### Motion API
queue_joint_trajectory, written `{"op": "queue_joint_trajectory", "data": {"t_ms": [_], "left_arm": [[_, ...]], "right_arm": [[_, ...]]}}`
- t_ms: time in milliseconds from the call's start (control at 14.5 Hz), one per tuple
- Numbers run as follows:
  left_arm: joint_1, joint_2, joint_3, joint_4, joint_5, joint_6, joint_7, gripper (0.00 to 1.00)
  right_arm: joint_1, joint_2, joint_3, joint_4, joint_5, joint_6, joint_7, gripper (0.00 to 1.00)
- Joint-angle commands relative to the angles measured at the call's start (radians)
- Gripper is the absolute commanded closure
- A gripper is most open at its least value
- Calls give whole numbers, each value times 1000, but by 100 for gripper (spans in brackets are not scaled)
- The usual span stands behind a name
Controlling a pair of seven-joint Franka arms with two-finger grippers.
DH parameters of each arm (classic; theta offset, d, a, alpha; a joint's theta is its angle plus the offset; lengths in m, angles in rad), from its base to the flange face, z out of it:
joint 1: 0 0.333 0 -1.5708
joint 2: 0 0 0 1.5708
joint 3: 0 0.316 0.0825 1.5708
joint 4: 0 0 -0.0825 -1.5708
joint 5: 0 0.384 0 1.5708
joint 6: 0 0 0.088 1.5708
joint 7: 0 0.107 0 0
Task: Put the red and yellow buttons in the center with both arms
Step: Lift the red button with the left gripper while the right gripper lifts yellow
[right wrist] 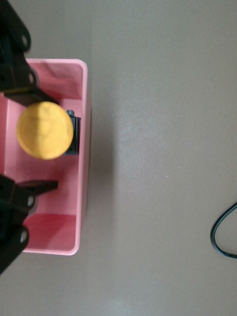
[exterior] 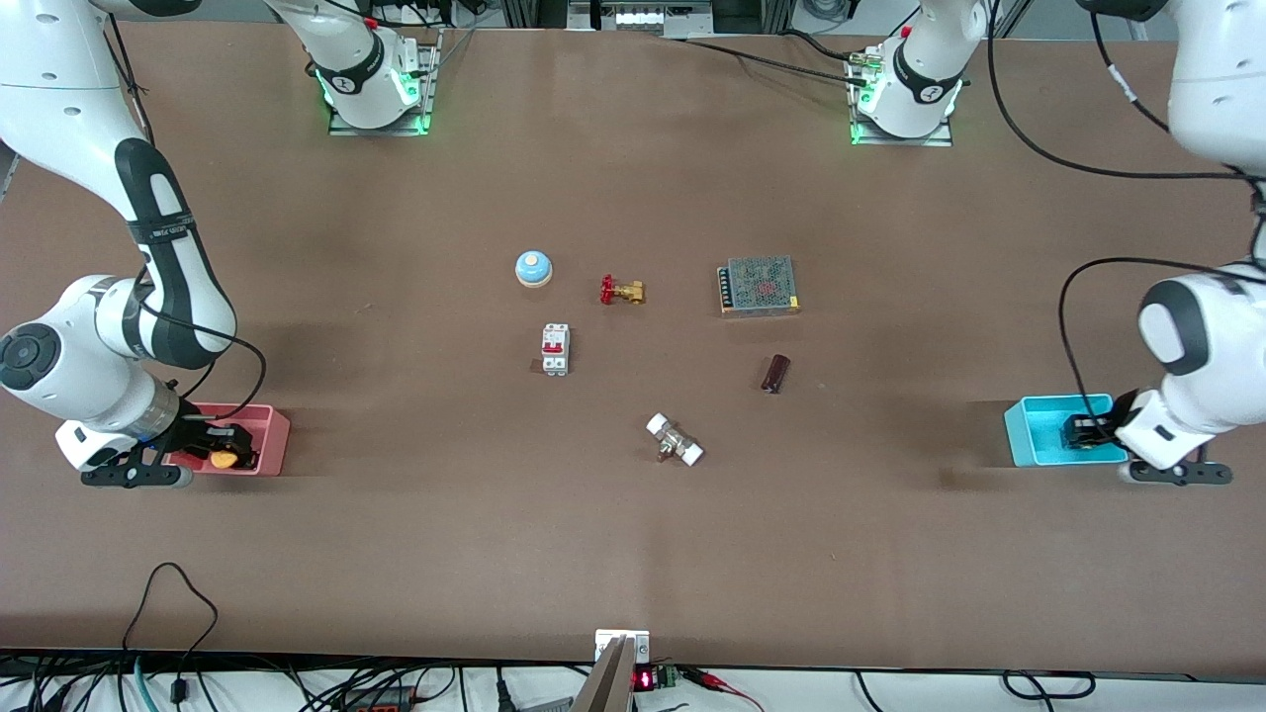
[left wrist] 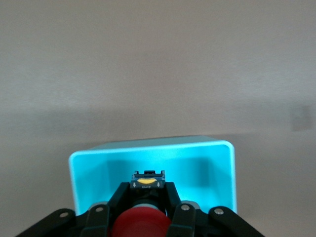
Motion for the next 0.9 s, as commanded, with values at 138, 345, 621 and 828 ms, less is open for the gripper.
{"op": "queue_joint_trajectory", "data": {"t_ms": [138,345,621,828], "left_arm": [[-77,-39,-13,130,16,-263,-58,79],[-192,-46,-16,120,16,-327,-239,79],[-340,-26,-21,54,12,-265,-476,79],[-413,-64,-23,-137,4,-52,-543,79]], "right_arm": [[-12,4,12,1,-12,2,-15,59],[-12,4,12,-6,-12,4,-15,62],[-10,-1,12,-6,-12,4,-16,62],[-8,-25,12,-7,-12,-25,-19,62]]}}
